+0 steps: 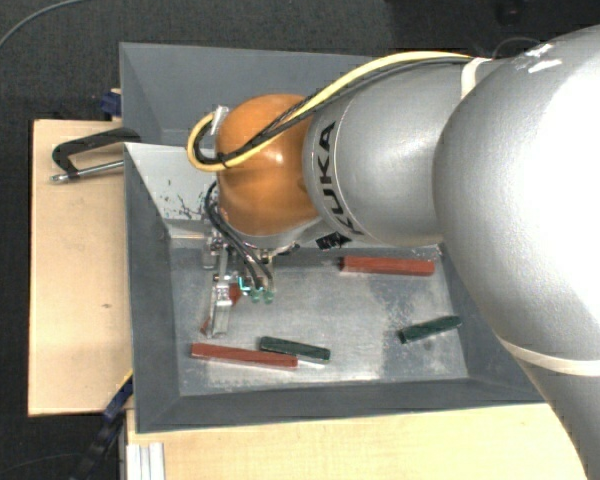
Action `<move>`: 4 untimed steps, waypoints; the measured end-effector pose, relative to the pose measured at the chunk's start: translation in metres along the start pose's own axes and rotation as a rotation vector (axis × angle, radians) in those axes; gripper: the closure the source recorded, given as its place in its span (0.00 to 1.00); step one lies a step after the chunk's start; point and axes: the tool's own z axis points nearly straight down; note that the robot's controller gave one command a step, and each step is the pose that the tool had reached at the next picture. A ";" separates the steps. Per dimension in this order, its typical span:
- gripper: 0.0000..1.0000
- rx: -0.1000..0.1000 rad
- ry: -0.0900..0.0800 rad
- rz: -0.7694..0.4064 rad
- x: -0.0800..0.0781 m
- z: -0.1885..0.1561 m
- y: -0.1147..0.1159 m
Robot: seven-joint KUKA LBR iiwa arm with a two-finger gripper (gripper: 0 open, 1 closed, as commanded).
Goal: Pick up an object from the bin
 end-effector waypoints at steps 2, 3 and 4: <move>0.00 0.002 -0.015 -0.539 -0.053 0.026 -0.065; 0.00 0.001 -0.014 -0.628 -0.054 0.012 -0.074; 0.00 0.002 -0.004 -0.909 -0.051 0.059 -0.082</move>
Offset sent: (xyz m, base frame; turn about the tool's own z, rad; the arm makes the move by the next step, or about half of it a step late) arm 0.0521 -0.0428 -0.0587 -0.3355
